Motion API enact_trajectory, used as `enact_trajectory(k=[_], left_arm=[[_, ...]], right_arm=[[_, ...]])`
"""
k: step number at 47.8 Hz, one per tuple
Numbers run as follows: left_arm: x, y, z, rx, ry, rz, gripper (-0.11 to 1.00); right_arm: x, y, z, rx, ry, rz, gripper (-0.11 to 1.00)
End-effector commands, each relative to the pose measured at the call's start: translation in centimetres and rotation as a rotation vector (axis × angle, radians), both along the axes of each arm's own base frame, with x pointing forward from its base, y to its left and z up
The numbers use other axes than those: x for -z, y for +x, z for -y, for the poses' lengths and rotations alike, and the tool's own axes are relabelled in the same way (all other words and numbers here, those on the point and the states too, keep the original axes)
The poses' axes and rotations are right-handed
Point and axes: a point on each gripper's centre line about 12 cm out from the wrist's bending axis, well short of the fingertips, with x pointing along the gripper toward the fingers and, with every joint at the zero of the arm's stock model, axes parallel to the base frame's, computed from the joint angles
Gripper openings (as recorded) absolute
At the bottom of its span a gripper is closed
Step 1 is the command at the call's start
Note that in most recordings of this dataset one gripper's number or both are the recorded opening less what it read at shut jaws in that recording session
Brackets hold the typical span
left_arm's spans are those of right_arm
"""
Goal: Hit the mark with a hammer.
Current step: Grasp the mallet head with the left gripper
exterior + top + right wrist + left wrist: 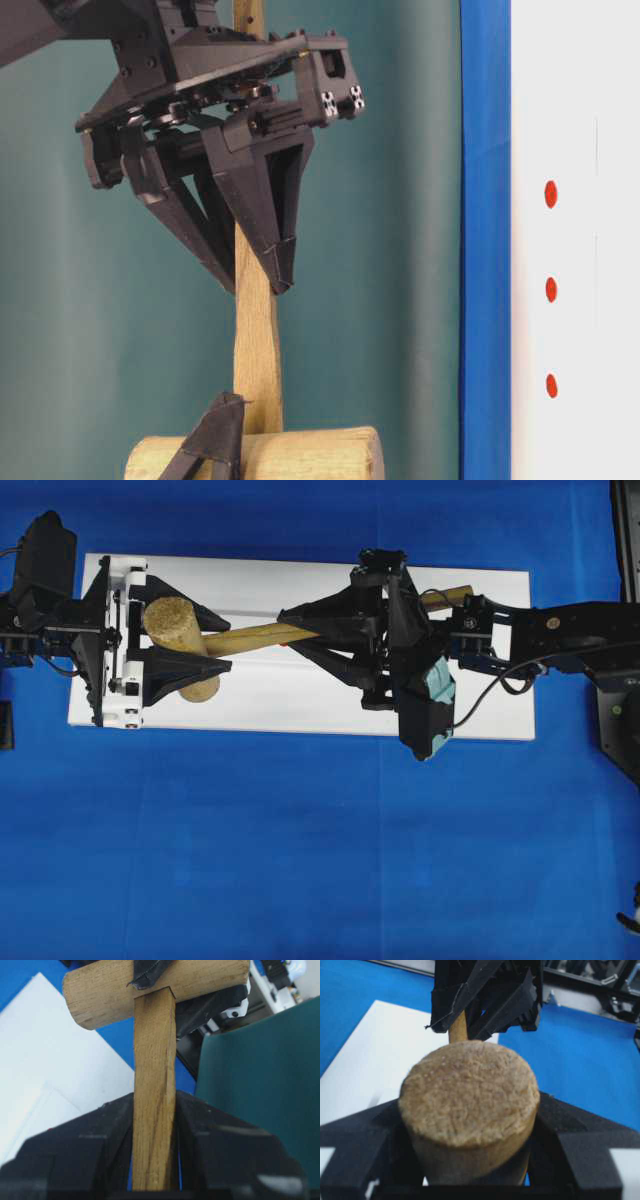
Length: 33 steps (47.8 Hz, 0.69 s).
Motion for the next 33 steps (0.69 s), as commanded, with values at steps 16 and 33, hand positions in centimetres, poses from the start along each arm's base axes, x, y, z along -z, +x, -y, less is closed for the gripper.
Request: enact_trajectory(k=[16, 33], left_arm=[[-1.1, 0.1, -0.1, 0.001, 0.021, 0.037, 0.44], [-0.7, 0.2, 0.4, 0.040, 0.154, -0.007, 0.44]], right_arm=[[-2.1, -0.1, -0.1, 0.019, 0.107, 0.055, 0.94], [-2.9, -1.2, -0.4, 0.048, 0.311, 0.019, 0.97]])
